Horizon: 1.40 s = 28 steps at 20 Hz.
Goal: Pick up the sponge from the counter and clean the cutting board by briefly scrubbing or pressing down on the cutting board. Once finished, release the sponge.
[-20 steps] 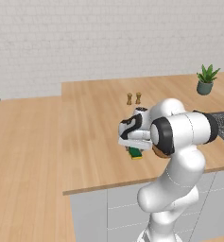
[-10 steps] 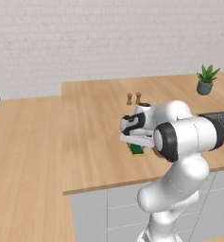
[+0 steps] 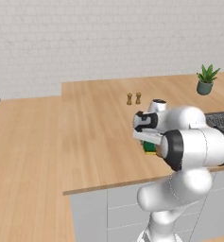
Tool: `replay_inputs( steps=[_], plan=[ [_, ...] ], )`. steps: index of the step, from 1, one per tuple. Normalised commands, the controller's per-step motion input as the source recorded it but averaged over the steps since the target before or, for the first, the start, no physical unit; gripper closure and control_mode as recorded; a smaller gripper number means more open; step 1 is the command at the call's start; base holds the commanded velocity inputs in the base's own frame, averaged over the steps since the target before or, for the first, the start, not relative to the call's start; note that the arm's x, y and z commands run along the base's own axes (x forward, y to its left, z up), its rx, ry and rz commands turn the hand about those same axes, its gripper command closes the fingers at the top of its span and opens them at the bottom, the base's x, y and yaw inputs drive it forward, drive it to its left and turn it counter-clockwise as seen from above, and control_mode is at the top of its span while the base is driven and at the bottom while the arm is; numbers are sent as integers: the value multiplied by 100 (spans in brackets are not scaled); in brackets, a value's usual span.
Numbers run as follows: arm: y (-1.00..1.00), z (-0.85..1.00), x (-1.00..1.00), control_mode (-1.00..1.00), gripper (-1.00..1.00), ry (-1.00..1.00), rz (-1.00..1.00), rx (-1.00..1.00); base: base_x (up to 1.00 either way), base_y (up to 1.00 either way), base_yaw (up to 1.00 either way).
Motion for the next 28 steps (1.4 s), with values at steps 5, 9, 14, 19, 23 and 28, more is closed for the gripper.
replay_inputs(
  steps=[5, 9, 14, 19, 23, 28],
  plan=[
    [-30, 0, -20, -100, 100, 1, -13, 0, 0, 0, 0],
    [-45, 0, 0, -100, 100, 4, -16, 0, 0, 0, 0],
    [-37, 0, 8, -100, 100, 7, -11, 0, 0, 0, 0],
    [-28, -18, 15, -100, 100, 6, -9, 0, 0, 0, 0],
    [-17, -28, 12, -100, 100, 0, -8, 0, 0, 0, 0],
    [-13, -27, 23, -100, 100, 0, -6, 0, 0, 0, 0]
  ],
)
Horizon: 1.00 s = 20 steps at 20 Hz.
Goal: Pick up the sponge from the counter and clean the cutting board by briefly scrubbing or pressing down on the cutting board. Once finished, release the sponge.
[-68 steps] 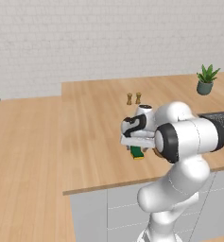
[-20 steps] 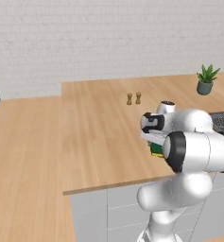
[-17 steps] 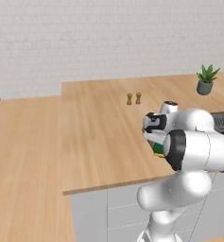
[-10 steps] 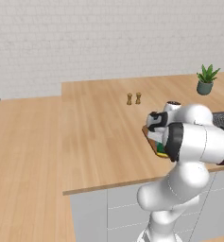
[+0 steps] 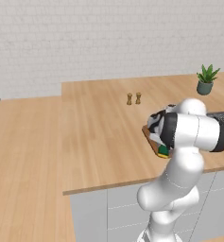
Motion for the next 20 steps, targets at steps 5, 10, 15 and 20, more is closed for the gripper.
replay_inputs(
  steps=[5, 10, 15, 20],
  plan=[
    [-6, -20, 36, -100, 100, 0, -1, 1, 0, 0, 0],
    [-12, -16, 32, -100, 100, 0, 0, 3, 0, 0, 0],
    [-10, -14, 36, -100, 100, 0, 0, 2, 0, 0, 0],
    [-6, -6, 46, -100, 100, 0, 0, 2, 0, 0, 0]
  ],
)
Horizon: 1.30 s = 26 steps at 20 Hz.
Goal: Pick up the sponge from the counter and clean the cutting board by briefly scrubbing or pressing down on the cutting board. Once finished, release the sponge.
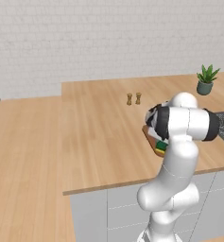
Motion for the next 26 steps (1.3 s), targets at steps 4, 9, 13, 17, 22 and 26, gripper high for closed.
replay_inputs(
  steps=[4, 9, 13, 17, 22, 26],
  plan=[
    [0, -15, 55, -100, 100, -1, 0, 2, 0, 0, 0],
    [0, -15, 57, -100, 100, -3, 0, 3, 0, 0, 0],
    [0, -18, 64, -100, 100, 0, 0, 0, 0, 0, 0],
    [0, -14, 66, -100, 100, 0, 0, 0, 0, 0, 0],
    [0, -12, 69, -100, 100, 0, 0, 0, 0, 0, 0],
    [0, -17, 71, -100, 100, 0, 0, 0, 0, 0, 0]
  ],
)
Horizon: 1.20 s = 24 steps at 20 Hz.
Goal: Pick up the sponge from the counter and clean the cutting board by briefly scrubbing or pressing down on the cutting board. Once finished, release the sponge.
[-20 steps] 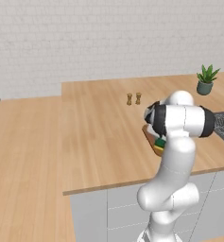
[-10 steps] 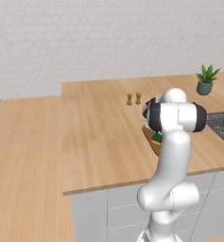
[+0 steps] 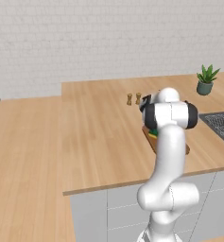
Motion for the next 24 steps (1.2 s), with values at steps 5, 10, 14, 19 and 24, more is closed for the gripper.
replay_inputs(
  steps=[5, 10, 14, 19, 24],
  plan=[
    [0, -24, 65, -100, 100, -2, 0, 0, 0, 0, 0],
    [-1, -16, 24, -100, 100, -11, 0, 0, 0, 0, 0],
    [-24, -17, 4, -100, 100, -9, -3, 0, 0, 0, 0],
    [-10, -15, -26, -100, 100, -17, -1, 0, 0, 0, 0],
    [-26, 0, -31, -100, 100, -15, -1, 0, 0, 0, 0]
  ],
)
